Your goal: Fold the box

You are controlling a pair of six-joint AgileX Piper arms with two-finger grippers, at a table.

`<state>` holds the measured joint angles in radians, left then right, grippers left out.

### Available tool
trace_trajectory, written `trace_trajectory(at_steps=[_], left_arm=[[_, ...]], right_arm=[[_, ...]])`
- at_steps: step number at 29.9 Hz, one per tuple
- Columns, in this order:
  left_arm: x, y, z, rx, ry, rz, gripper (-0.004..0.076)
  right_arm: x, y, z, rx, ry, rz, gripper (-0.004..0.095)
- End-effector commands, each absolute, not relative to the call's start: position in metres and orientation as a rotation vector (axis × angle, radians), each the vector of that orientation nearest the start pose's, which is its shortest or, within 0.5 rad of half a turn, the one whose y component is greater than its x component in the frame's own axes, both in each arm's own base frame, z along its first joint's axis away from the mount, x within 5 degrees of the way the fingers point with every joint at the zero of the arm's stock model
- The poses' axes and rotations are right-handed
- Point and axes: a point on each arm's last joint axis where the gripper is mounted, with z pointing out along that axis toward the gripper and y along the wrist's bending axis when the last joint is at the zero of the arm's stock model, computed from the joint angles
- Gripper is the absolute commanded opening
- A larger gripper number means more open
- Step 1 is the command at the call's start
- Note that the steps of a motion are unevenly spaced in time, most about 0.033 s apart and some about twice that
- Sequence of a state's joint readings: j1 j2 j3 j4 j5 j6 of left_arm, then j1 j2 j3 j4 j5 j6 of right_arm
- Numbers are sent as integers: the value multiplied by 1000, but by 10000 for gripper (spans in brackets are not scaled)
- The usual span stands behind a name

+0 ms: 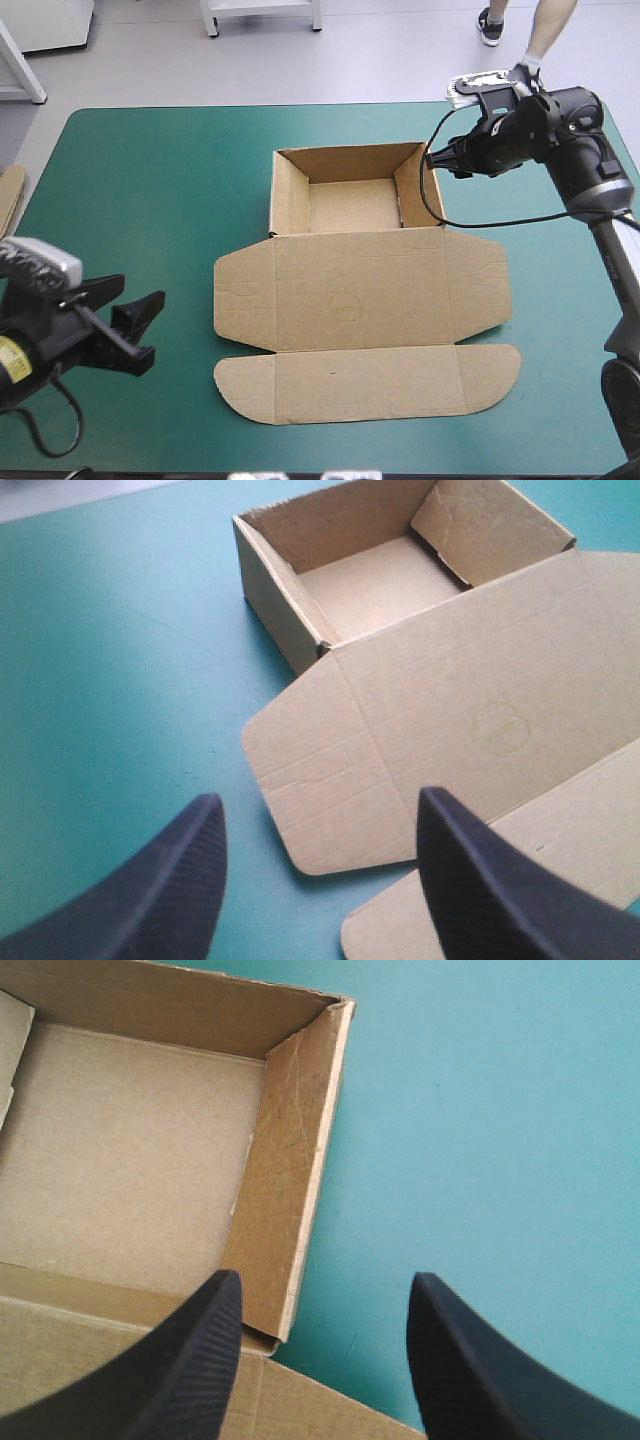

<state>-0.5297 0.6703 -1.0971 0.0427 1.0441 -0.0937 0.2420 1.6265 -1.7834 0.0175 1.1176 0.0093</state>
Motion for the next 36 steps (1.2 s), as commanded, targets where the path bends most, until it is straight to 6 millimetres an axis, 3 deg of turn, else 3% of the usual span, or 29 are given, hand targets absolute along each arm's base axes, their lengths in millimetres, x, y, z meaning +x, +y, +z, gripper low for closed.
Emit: trace_trajectory(at_steps=[1, 5, 12, 19, 23, 26, 29, 32, 36], left_arm=[[64, -31, 434, 423, 1965, -320, 407], [60, -28, 427, 487, 2016, -267, 406], [60, -20, 398, 557, 2070, -108, 364], [52, -16, 369, 530, 2130, -132, 363], [50, -15, 364, 506, 2136, -147, 363], [50, -15, 364, 503, 2131, -150, 363], [50, -15, 364, 503, 2131, -150, 363], [50, -15, 364, 503, 2129, -151, 363], [51, -16, 365, 501, 2115, -155, 363]], right_arm=[[336, 84, 436, -272, 2311, 146, 539], [349, 90, 423, -269, 2339, 181, 601], [384, 100, 385, -274, 2441, 192, 600], [418, 110, 342, -276, 2549, 190, 600], [428, 115, 323, -271, 2595, 225, 581], [433, 116, 311, -269, 2624, 228, 498], [436, 117, 304, -289, 2638, 218, 291], [437, 115, 303, -351, 2629, 170, -20], [439, 100, 305, -361, 2624, 6, -19]])
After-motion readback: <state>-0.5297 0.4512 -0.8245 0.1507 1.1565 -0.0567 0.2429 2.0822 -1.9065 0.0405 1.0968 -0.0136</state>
